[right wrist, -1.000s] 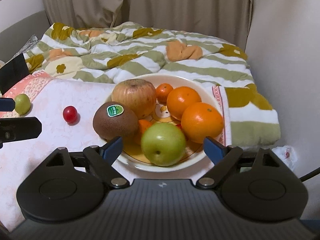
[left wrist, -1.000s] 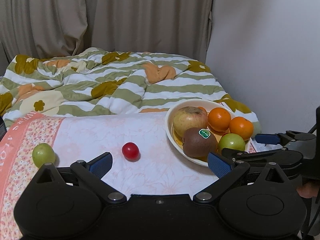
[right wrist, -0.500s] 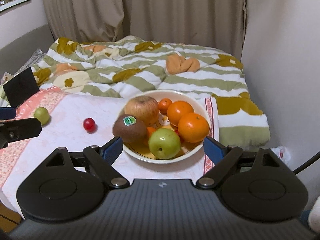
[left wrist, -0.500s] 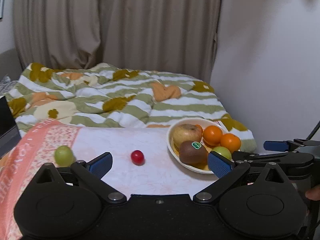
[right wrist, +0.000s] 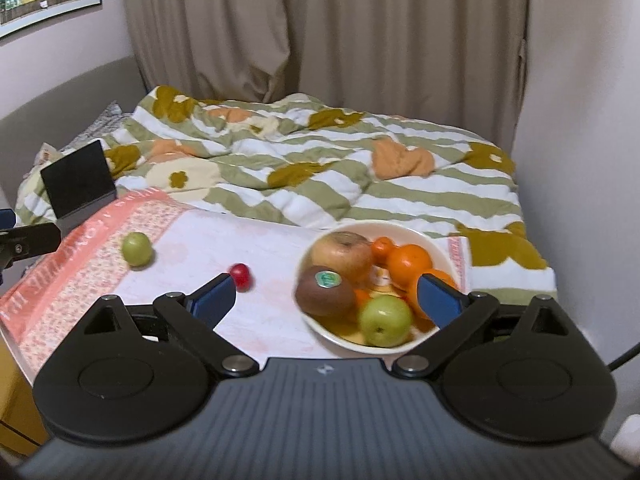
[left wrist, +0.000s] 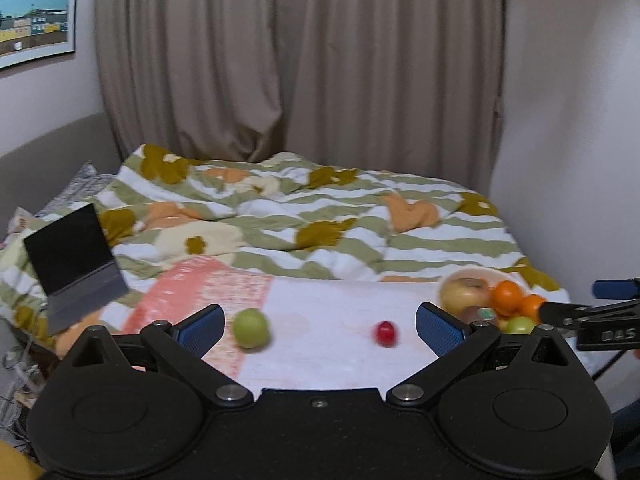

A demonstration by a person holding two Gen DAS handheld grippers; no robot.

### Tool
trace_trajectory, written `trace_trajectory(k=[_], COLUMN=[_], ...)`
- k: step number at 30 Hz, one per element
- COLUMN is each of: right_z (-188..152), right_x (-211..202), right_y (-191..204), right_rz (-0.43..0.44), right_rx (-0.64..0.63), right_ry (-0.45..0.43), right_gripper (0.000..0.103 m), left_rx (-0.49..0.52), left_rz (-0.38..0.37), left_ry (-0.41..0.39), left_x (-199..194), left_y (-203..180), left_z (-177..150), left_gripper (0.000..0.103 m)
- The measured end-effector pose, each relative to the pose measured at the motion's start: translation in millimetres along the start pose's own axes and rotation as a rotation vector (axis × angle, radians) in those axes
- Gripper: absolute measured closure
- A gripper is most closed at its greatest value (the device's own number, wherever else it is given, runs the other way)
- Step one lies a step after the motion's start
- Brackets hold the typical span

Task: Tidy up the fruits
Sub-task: 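Move both tools back over the last green apple and red tomato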

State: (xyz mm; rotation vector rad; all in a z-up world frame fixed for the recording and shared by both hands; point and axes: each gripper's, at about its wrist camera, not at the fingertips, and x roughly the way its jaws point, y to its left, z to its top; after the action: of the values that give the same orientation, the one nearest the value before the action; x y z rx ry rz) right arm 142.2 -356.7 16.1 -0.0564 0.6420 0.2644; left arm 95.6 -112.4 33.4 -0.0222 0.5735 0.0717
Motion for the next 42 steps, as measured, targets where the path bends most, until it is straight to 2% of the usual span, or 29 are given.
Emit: trace_trajectory(k=[3,10,21,27,32,36,42], right_z=[4.1,10.4,14.5,14.9,15.3,15.2,12.2], right_x=[6.4,30.1,98.6,140.2,171.1,194.2,224.9], right_y=[16.3,62.6,113.0,122.7,122.5,121.6,115.1], right_rz=[-0.002,-0.047,-0.16,-0.183,-0.167,-0.148,-0.147], right_rx=[-0.004,0.032,0.121,0.142,0.16,0.145,0.136], right_ry=[0.008,0.056,0.144,0.201,0.249,0.283,0.33], right_gripper=[0.0,0.0,0.0,0.0,0.0,0.0,0.0], left_rx=[0.008,0.062,0.155,0.173,0.231,0.238,0.185], left_rz=[0.019,-0.013,-0.147,-0.226,-0.274,-0.288,-0.294], left_ry=[0.012,0.056,0.148,0.236,0.291,0.333,0.39], left_x=[7.7,37.1,109.5,157.7,188.0,206.3,231.3], left_y=[22.4,69.4,128.9,138.5,130.0,122.7,115.1], left_z=[-0.1,4.1,13.5,11.7,4.2,-1.6,-7.1], left_gripper=[0.0,0.0,0.0,0.0,0.0,0.001,0.002])
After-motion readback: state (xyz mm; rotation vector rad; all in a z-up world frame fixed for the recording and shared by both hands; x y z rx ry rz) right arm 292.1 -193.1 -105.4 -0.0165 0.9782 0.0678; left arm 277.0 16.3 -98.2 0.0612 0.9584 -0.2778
